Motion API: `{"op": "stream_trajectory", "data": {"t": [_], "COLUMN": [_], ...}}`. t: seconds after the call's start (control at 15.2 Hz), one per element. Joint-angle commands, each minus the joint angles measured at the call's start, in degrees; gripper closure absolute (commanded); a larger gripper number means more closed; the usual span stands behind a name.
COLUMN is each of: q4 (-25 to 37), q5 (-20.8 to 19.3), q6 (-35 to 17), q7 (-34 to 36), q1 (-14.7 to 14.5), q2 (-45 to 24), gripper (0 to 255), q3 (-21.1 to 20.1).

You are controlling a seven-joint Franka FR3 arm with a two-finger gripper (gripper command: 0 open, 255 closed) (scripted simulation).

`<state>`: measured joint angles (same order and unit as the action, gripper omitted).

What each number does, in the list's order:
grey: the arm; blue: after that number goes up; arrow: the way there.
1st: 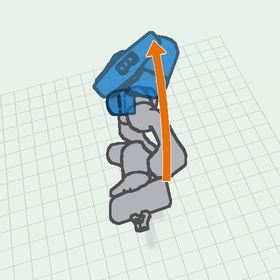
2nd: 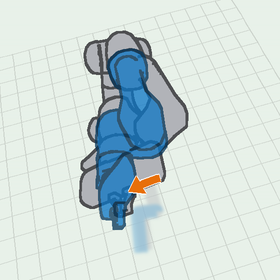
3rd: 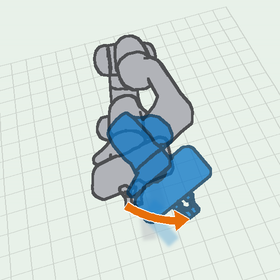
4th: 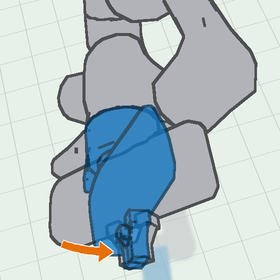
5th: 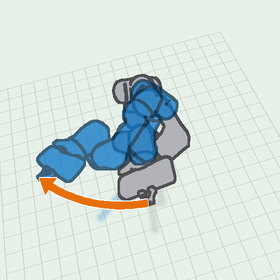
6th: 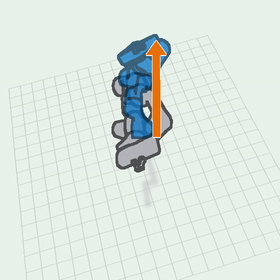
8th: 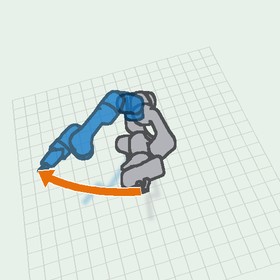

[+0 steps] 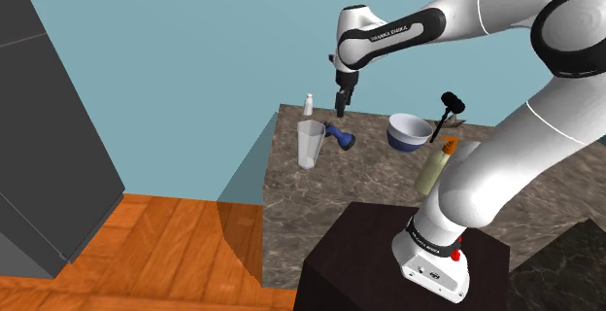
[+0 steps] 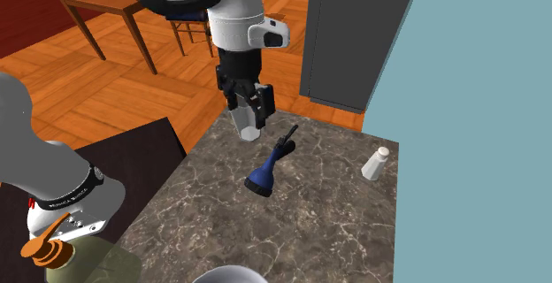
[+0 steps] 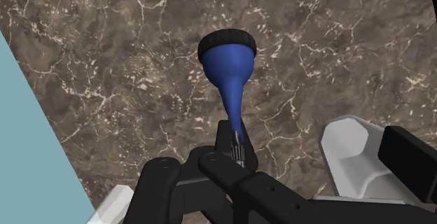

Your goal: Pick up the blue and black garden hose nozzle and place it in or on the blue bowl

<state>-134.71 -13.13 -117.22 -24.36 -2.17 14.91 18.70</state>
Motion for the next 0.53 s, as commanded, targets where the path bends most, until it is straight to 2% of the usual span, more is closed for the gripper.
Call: {"op": "stream_trajectory", "data": {"t": [0.0, 0.4, 0.46], "q4": [1.3, 6.9, 7.0], "q5": [0.7, 4.7, 4.8], "q6": [-3.4, -11.1, -11.3], "q7": [-2.7, -11.5, -11.7], "q1": [-0.4, -0.3, -0.2], "q2": [-4.9, -18.9, -19.2], "gripper": [0, 0, 0], "q3": [1.1, 2.6, 2.5]}}
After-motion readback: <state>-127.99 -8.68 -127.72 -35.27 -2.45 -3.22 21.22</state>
